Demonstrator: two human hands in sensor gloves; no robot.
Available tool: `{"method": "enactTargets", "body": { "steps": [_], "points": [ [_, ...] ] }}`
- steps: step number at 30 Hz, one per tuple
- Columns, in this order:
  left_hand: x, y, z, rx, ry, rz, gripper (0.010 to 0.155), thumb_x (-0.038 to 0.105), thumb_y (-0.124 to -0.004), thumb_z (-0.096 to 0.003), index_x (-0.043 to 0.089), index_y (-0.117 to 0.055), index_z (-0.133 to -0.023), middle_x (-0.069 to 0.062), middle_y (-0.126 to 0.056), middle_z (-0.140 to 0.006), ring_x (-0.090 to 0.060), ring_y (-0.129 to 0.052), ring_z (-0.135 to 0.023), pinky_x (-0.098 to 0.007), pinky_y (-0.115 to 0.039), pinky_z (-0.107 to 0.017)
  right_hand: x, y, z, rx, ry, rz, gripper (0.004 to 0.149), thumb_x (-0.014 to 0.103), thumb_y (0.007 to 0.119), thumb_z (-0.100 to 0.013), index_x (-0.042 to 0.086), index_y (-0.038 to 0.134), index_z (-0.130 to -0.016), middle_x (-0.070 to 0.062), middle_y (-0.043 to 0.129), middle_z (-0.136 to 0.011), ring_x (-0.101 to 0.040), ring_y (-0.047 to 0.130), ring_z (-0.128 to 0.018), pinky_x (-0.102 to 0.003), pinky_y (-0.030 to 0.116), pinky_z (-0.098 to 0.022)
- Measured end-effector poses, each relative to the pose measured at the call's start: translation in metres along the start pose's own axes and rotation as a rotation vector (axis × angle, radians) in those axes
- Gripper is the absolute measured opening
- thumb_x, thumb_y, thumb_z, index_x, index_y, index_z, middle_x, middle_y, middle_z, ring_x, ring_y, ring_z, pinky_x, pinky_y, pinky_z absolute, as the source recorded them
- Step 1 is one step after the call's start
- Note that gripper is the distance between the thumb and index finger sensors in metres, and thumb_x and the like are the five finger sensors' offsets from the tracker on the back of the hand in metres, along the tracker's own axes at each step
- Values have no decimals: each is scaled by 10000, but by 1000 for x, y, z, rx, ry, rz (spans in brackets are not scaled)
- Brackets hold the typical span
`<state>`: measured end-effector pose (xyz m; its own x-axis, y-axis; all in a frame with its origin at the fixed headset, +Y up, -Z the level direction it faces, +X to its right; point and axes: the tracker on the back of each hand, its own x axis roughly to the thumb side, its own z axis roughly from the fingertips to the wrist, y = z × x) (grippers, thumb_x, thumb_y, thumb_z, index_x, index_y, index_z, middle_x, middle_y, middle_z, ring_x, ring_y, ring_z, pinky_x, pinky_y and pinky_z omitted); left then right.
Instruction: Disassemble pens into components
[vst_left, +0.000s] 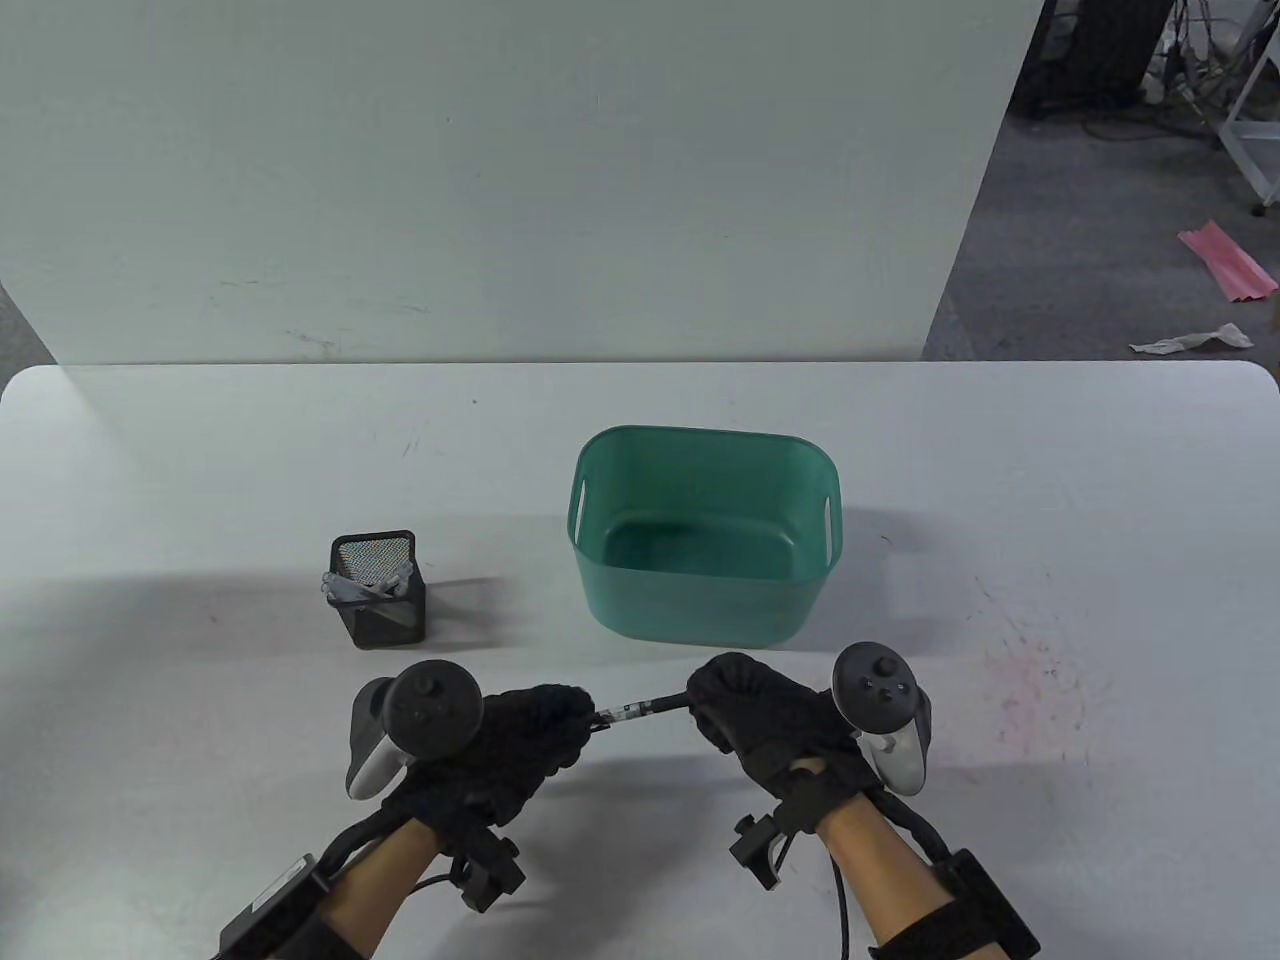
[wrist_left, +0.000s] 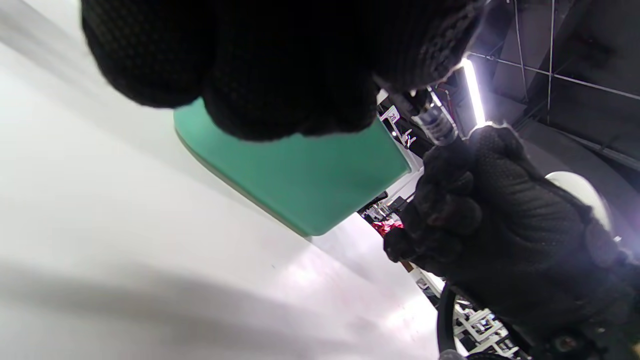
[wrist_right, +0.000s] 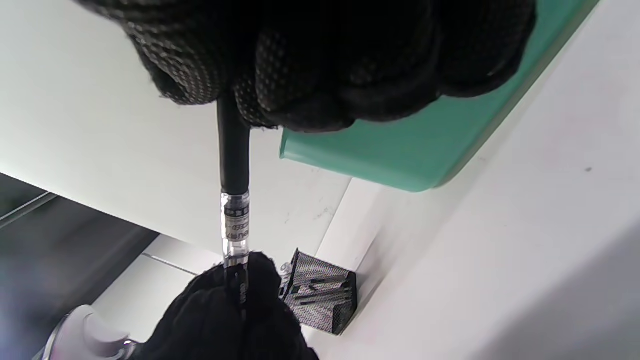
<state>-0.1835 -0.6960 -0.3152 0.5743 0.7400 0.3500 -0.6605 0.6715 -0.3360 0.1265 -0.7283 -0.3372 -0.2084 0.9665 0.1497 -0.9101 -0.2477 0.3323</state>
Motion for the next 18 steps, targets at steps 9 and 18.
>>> {"method": "enactTargets", "body": {
  "steps": [9, 18],
  "points": [
    [-1, 8, 5, 77, -4, -78, 460, 460, -775, -523, 241, -763, -927, -23, -992, -748, -183, -1063, -558, -493, -901, -511, -16, 1, 0, -8, 125, -28, 534, 576, 643, -602, 112, 801, -813, -117, 913, -641, -314, 904, -537, -581, 753, -514],
    [0, 6, 1, 33, -11, -93, 455, 453, -792, -518, 229, -796, -913, -36, -1017, -724, -197, -1080, -532, -492, -909, -476, -13, -2, -3, 86, 105, -26, 404, 433, 724, -597, 103, 790, -822, -128, 879, -667, -316, 871, -576, -594, 721, -556]
  ]
}}
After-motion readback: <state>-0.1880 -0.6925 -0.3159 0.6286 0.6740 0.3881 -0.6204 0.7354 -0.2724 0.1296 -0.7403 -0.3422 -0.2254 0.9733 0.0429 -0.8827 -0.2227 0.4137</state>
